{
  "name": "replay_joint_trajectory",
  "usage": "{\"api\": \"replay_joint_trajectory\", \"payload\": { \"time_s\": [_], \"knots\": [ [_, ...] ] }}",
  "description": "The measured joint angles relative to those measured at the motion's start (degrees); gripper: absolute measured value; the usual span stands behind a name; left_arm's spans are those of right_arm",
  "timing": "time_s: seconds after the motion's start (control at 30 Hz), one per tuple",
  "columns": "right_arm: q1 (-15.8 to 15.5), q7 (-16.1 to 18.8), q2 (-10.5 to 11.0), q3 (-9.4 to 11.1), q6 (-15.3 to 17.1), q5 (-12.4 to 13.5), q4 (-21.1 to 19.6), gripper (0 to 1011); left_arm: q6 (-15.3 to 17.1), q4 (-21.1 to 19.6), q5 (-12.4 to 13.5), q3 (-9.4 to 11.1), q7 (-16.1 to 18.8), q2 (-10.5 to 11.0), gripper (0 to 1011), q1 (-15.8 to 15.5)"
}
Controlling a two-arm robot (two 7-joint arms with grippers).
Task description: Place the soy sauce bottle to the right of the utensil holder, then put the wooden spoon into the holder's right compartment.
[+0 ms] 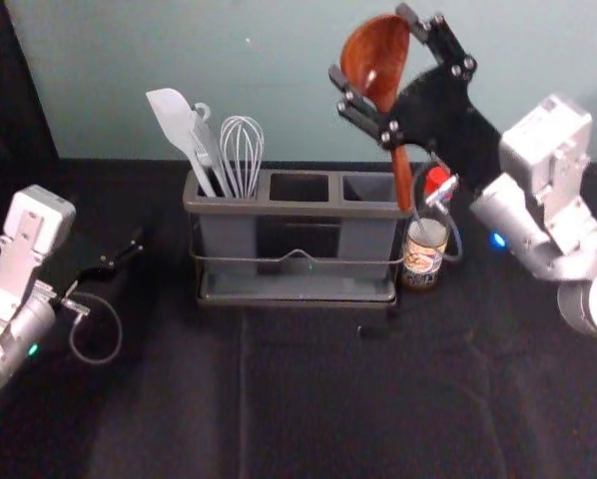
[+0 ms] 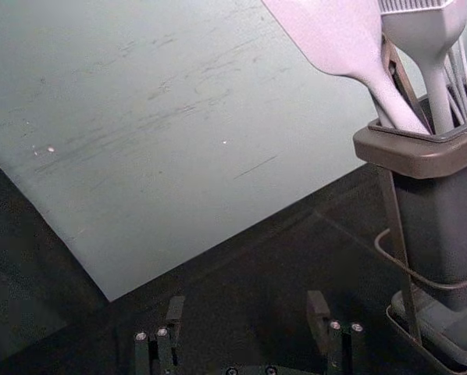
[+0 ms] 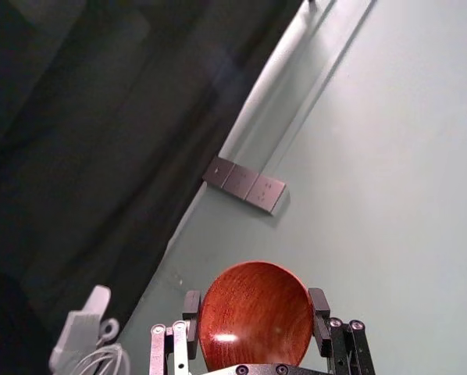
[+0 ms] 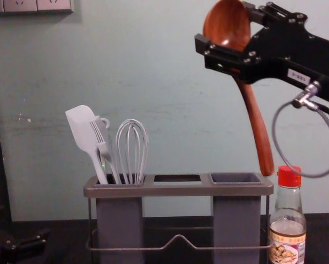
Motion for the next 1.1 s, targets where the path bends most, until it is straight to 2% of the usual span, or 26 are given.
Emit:
{"api": "replay_joint_trajectory", "payload": {
  "time_s": [0.17,0.3,0.47,0.73,1.1],
  "knots": [
    [2.86,0.07,-0.76,-0.71,-3.05,0.64,4.08,838,0.0,0.0,0.0,0.0,0.0,0.0,1000,0.0],
    [4.89,-0.55,-2.37,-0.75,-6.7,1.77,8.26,839,0.0,0.0,0.0,0.0,0.0,0.0,1000,0.0],
    [6.48,-1.7,-4.4,-0.37,-10.73,1.99,12.59,839,0.0,0.0,0.0,0.0,0.0,0.0,1000,0.0],
    [7.62,-2.45,-7.06,0.27,-14.82,2.21,18.04,839,0.0,0.0,0.0,0.0,0.0,0.0,1000,0.0],
    [6.77,-2.34,-10.32,1.47,-20.3,3.77,24.73,839,0.0,0.0,0.0,0.0,0.0,0.0,1000,0.0]
  ]
}}
